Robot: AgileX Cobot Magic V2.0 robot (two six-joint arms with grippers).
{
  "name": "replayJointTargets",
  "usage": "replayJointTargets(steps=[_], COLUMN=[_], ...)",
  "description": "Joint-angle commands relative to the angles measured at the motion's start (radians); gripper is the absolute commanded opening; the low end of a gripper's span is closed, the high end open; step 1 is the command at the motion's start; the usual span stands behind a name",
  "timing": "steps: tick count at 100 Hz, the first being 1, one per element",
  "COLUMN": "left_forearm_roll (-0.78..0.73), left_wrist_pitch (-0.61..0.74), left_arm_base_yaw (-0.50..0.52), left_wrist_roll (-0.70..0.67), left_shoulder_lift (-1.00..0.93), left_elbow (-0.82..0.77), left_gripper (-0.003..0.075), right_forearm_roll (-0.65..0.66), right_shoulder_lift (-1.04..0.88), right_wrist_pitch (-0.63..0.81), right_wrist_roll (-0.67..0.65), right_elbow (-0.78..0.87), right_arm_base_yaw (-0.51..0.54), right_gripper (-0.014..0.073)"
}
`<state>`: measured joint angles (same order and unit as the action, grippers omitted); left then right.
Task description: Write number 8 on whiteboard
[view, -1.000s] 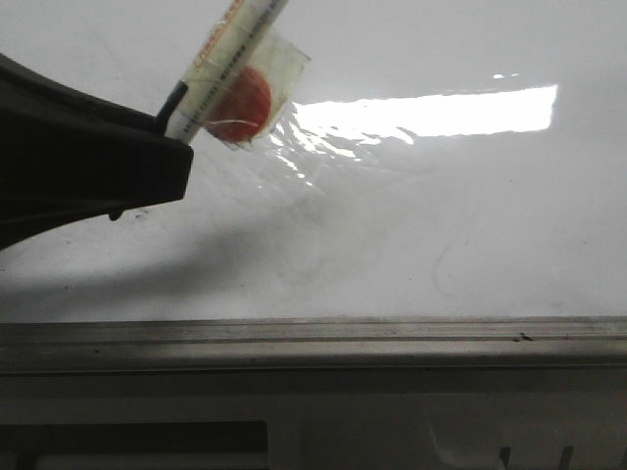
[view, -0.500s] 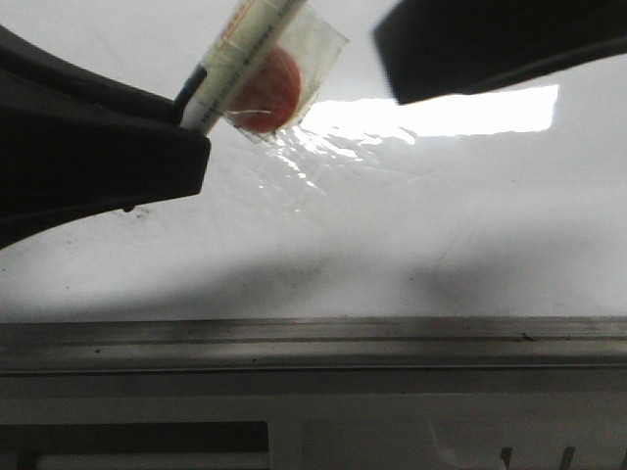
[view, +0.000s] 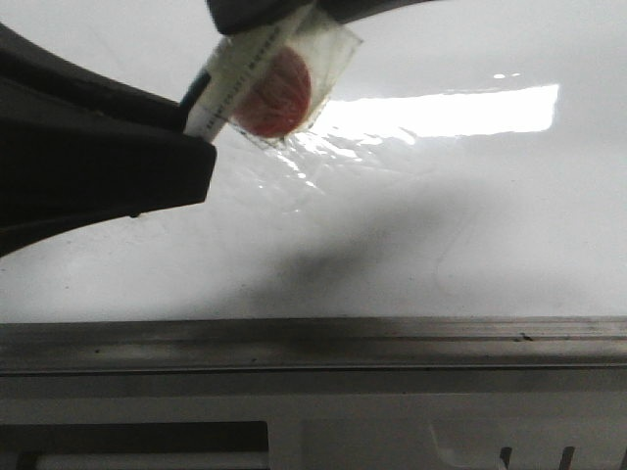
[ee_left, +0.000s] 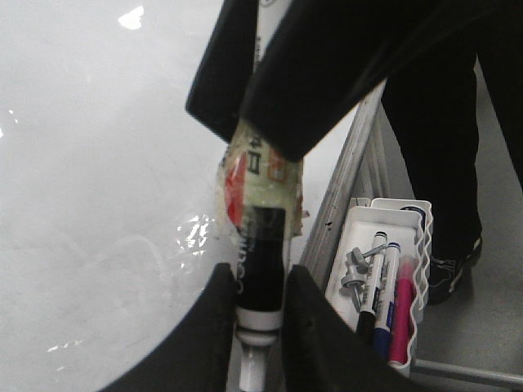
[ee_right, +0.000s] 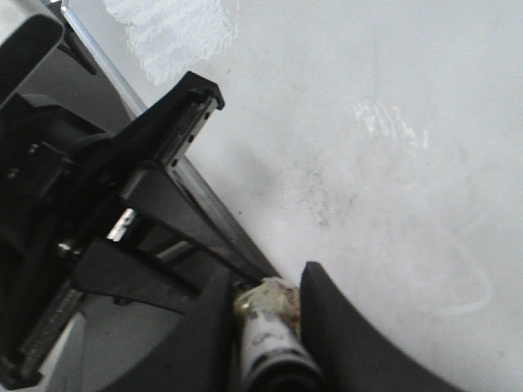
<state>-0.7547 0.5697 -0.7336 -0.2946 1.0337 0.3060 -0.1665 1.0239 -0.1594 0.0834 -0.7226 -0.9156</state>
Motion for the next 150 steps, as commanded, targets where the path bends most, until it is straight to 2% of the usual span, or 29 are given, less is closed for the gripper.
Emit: replayJointTargets(steps=[1,8,20,27,34,46,51,60,71,84,96,114,124,137,150], left_forearm_roll=[0.028,0.028,0.036,0.036,0.036,0.046,0.046,0.098,0.23,0.235,0.235,0.242,0.244,0.249,0.249], left_wrist_pitch=[0.081,0.088,0.097,0.097,0.065,-0.05,-0.1,-0.16,-0.257,-0.371,-0.352,-0.302,-0.299,-0.296,-0.298], left_arm_base_yaw=[-0.007,-0.007,-0.007,-0.007,-0.007,-0.007,-0.007,-0.007,-0.007,-0.005,-0.005,-0.005,-0.005,-0.005,-0.005], left_wrist_roll=[-0.005,-0.008,-0.021,-0.021,-0.047,-0.244,-0.281,-0.283,-0.281,-0.274,-0.274,-0.274,-0.274,-0.274,-0.274], left_shoulder_lift=[-0.014,-0.014,-0.014,-0.014,-0.025,-0.102,-0.139,-0.232,-0.337,-0.377,-0.375,-0.371,-0.371,-0.371,-0.371], left_elbow=[0.032,0.032,0.032,0.03,0.025,0.019,0.019,0.019,0.019,0.019,0.019,0.019,0.019,0.019,0.019], left_gripper=[-0.0005,0.0081,0.0302,0.0356,0.0356,0.0356,0.0356,0.0356,0.0356,0.0356,0.0356,0.0352,0.0352,0.0352,0.0352], right_forearm_roll=[-0.003,-0.003,-0.003,-0.003,-0.003,-0.003,-0.003,-0.006,-0.006,0.014,0.057,0.061,0.062,0.064,0.148], right_shoulder_lift=[-0.01,-0.01,-0.01,-0.01,-0.01,-0.01,-0.01,-0.01,-0.01,-0.008,-0.002,0.081,0.145,0.199,0.17], right_wrist_pitch=[0.065,0.065,0.065,0.063,0.056,0.044,0.041,0.036,-0.008,-0.054,-0.049,-0.12,-0.128,-0.22,-0.273], right_wrist_roll=[0.002,0.002,0.002,0.002,0.002,-0.006,-0.006,-0.042,-0.075,-0.075,-0.073,-0.073,-0.073,-0.043,-0.042], right_elbow=[-0.037,-0.037,-0.037,-0.037,-0.037,-0.037,-0.037,-0.046,-0.089,-0.161,-0.224,-0.318,-0.335,-0.351,-0.349], right_arm_base_yaw=[-0.003,-0.003,-0.007,-0.007,-0.004,-0.004,-0.002,0.02,0.086,0.163,0.234,0.331,0.338,0.336,0.341], right_gripper=[-0.0062,-0.0065,-0.0064,-0.0064,-0.0064,-0.0063,-0.0063,-0.0063,-0.0063,-0.0063,-0.0063,-0.0063,-0.0063,-0.0063,-0.0063])
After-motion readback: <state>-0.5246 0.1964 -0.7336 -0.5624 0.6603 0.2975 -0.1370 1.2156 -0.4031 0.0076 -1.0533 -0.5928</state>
